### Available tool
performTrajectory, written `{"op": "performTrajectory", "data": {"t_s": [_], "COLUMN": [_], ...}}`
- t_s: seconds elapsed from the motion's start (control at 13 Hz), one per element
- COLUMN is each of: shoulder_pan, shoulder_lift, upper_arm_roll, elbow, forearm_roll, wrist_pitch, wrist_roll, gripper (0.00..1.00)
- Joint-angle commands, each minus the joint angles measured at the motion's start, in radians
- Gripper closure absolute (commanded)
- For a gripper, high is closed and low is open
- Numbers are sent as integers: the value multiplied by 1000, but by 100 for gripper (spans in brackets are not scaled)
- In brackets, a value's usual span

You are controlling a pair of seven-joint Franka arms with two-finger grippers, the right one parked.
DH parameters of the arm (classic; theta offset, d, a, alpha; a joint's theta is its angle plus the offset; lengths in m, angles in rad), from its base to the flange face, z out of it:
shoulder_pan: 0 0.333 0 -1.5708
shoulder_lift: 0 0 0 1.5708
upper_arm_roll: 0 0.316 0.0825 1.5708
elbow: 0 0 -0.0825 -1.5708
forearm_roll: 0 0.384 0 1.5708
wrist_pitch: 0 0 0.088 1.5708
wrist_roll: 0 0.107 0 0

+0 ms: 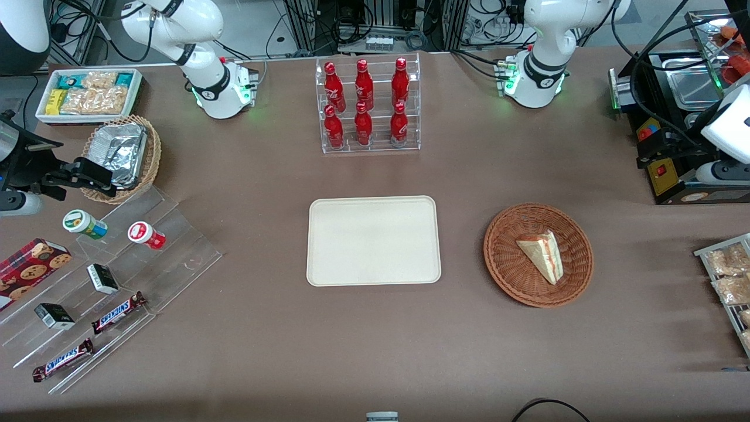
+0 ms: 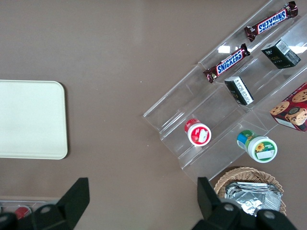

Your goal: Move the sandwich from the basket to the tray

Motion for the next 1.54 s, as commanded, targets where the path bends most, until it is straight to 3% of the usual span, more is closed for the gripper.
{"op": "performTrajectory", "data": {"t_s": [0.0, 0.69, 1.46], "shoulder_pan": [-10, -65, -126], "shoulder_lift": [8, 27, 167], "upper_arm_roll": [7, -4, -5], "elbow": [-63, -454, -675], "forearm_roll": [4, 1, -2], "wrist_pitch": [46, 575, 1049], "wrist_roll": [-98, -663, -760], "gripper": [0, 0, 0]}}
